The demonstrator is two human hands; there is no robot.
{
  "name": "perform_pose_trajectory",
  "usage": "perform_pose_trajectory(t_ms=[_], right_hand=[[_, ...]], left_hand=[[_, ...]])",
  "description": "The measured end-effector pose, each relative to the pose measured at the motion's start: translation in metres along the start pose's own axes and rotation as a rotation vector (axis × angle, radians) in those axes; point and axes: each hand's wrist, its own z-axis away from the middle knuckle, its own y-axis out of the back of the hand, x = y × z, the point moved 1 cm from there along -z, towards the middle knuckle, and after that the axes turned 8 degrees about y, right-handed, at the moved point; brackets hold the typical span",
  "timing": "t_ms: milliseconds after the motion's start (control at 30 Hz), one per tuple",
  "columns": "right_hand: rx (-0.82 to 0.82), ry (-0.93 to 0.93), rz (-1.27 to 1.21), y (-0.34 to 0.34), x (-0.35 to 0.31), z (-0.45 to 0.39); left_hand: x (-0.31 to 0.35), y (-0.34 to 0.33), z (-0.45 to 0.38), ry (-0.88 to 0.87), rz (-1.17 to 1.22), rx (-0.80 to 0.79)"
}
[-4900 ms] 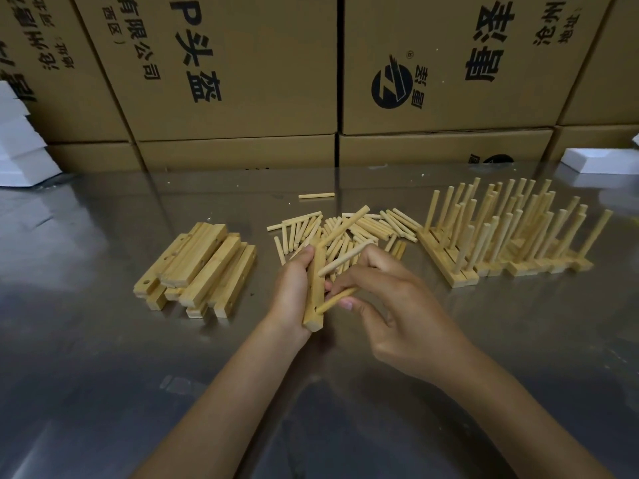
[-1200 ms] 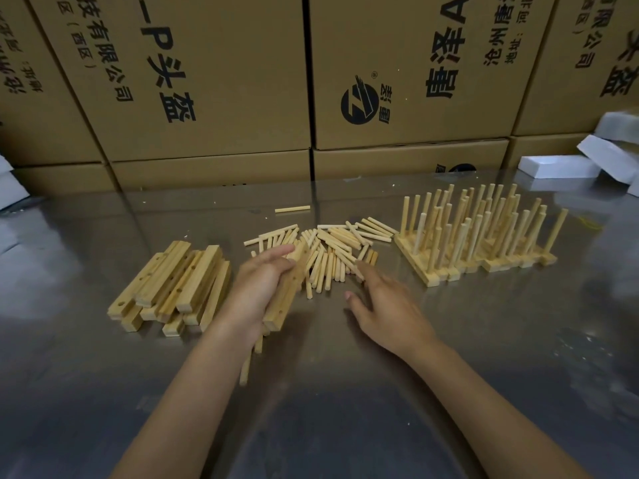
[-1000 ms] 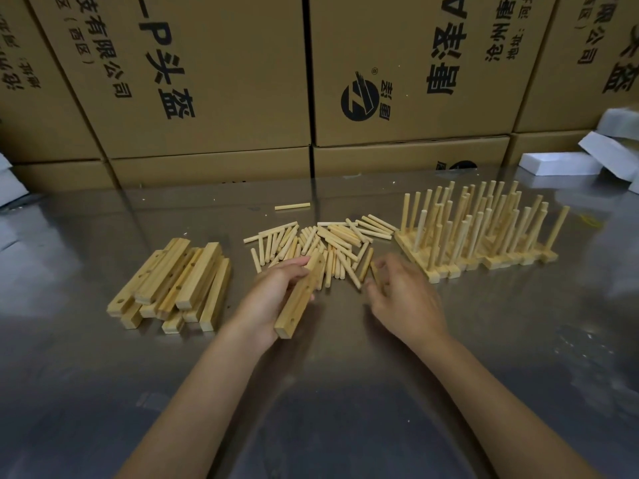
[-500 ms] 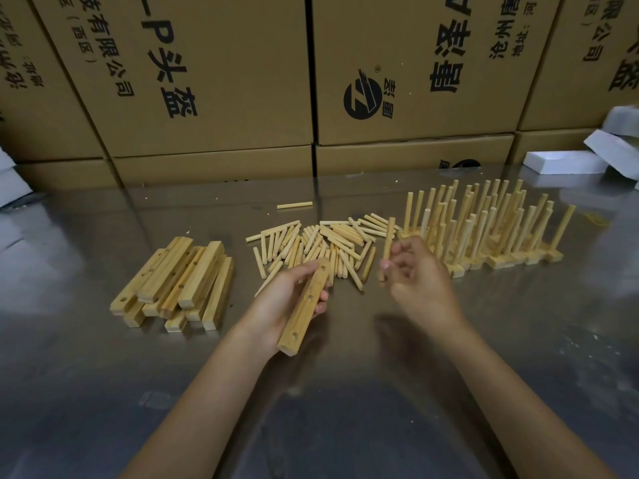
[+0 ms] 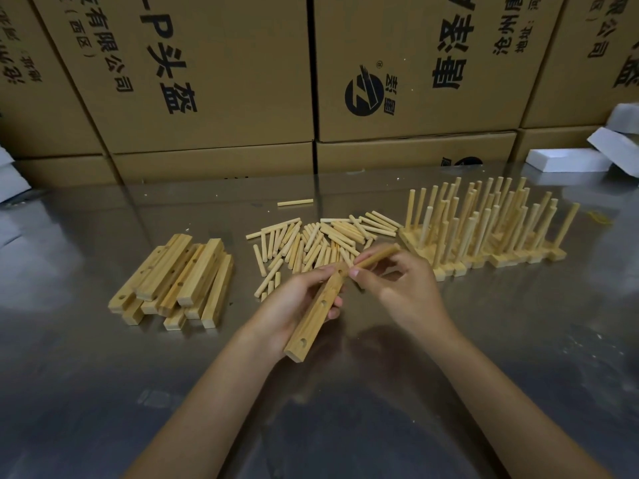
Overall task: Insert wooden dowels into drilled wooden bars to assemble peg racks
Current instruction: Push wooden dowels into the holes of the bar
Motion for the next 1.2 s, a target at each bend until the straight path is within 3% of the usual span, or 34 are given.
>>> perform_pose_trajectory(t_ms=[133,600,1200], right_hand=[[-0.027,0.005,-0.12,0.003,0.002,0.0],[-0.114,-0.036,-0.034,0.01,0.005,-0.002],[0.134,-0.202,-0.348,-0.009,0.005,0.014]], left_hand=[[0.003,-0.001,0.002,-0.007,-0.002,0.002],[-0.002,-0.004,0.001,-0.067,-0.102,0.092],[-0.014,-0.012,0.008,-0.312,-0.306,0.336]])
